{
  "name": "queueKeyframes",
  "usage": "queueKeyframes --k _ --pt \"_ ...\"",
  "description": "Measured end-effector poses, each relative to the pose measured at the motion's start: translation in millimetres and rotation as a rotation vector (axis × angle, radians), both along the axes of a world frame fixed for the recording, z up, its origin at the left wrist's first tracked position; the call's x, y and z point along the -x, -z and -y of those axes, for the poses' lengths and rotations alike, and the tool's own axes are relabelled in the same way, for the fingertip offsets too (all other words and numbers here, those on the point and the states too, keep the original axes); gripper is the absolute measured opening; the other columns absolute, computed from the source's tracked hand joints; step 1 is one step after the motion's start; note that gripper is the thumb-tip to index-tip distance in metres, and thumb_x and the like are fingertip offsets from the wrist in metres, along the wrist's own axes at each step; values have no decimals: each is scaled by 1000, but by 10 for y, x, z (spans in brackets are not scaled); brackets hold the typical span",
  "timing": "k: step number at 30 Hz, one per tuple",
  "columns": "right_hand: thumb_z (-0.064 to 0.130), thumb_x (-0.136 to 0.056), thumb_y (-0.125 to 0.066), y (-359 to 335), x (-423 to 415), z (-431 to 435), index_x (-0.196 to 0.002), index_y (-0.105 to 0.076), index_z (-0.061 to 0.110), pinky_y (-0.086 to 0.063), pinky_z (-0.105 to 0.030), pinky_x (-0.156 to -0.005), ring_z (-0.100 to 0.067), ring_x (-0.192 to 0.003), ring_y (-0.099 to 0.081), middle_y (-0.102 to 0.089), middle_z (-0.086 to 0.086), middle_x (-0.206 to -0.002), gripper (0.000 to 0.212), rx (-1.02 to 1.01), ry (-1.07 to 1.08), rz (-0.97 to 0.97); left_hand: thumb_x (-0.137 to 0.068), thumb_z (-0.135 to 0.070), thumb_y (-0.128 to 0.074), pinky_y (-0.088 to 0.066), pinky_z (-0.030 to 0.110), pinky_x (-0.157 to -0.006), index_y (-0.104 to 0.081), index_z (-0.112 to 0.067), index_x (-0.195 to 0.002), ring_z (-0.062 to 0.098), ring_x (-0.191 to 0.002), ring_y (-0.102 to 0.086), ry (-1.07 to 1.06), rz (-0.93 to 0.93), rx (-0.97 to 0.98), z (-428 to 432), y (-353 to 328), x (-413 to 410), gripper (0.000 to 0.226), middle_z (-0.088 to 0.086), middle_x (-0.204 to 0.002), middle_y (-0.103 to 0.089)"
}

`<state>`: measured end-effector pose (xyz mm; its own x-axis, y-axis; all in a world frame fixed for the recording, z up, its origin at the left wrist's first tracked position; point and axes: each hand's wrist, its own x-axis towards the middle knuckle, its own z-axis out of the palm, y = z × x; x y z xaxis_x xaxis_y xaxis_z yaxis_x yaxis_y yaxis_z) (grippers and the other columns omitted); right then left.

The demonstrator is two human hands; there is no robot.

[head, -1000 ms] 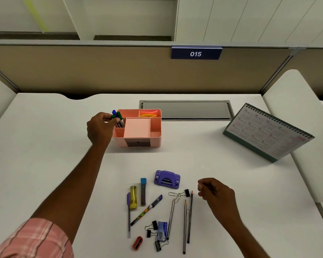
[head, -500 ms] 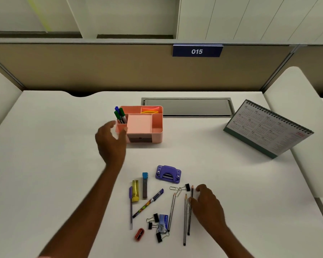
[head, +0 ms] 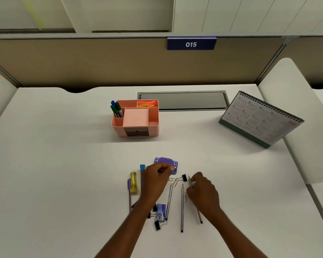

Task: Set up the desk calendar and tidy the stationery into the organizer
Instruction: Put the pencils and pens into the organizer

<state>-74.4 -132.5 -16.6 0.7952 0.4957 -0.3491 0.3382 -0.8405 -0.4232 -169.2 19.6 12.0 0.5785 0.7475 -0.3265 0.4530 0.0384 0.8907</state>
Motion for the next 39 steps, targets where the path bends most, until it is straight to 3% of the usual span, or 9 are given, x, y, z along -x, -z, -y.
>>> queueKeyframes --k 4,6,12,14,17,22,27,34,39 --pt "18 -82 -65 -158 27 -36 -90 -51 30 -46 -34 -60 -14 -68 -58 -60 7 -75 20 -237 -44 -123 -87 -37 -82 -64 27 -73 -82 -25 -97 11 -80 -76 98 -15 144 130 49 49 16 -7 -85 -80" --pt "18 -85 -66 -243 76 -78 -88 -50 31 -51 -38 -61 -14 -65 -59 -62 5 -73 22 -339 -57 -175 -88 -32 -82 -65 29 -74 -82 -21 -100 17 -82 -78 60 37 233 167 10 66 17 -3 -86 -81" --pt "27 -89 -74 -364 149 -150 -97 -50 36 -56 -29 -68 -10 -82 -64 -66 11 -84 27 -490 -115 -195 -91 -24 -79 -66 38 -79 -81 -14 -104 22 -82 -79 -78 117 267 107 -151 169 17 4 -86 -81" --pt "35 -86 -79 -352 140 -133 -98 -51 36 -54 -26 -70 -9 -83 -64 -64 13 -87 30 -467 -97 -167 -91 -23 -79 -65 43 -83 -82 -15 -101 24 -82 -79 -136 148 239 0 -240 215 13 5 -85 -81" --pt "43 -85 -78 -228 133 -38 -97 -51 35 -51 -28 -67 -8 -79 -61 -62 12 -86 31 -333 -44 -135 -91 -17 -79 -65 39 -82 -82 -14 -101 29 -84 -78 -254 242 171 -257 -464 280 11 6 -86 -81" --pt "45 -90 -70 47 263 120 -100 -44 32 -42 -24 -68 -7 -79 -55 -55 16 -90 31 -75 -34 -87 -89 -22 -80 -64 34 -79 -80 -19 -107 24 -83 -78 -387 350 -103 -865 -817 398 19 0 -88 -81" --pt "39 -94 -63 110 364 85 -103 -44 28 -39 -24 -68 -10 -81 -51 -55 12 -97 24 2 -46 -39 -90 -22 -81 -64 37 -81 -79 -10 -113 23 -84 -78 -513 428 -301 -1510 -1014 459 26 3 -96 -81" --pt "32 -98 -54 112 417 46 -108 -51 26 -43 -27 -70 -16 -91 -62 -61 7 -103 12 44 -35 47 -90 -29 -78 -66 42 -81 -81 -10 -110 18 -78 -77 -543 343 -500 -2153 -1036 269 28 3 -93 -80" --pt "25 -97 -47 83 395 2 -105 -51 24 -39 -26 -66 -16 -81 -57 -55 8 -94 9 75 -23 51 -92 -28 -78 -66 41 -80 -80 -10 -110 15 -77 -76 -489 245 -554 -2348 -949 95 26 4 -92 -80"
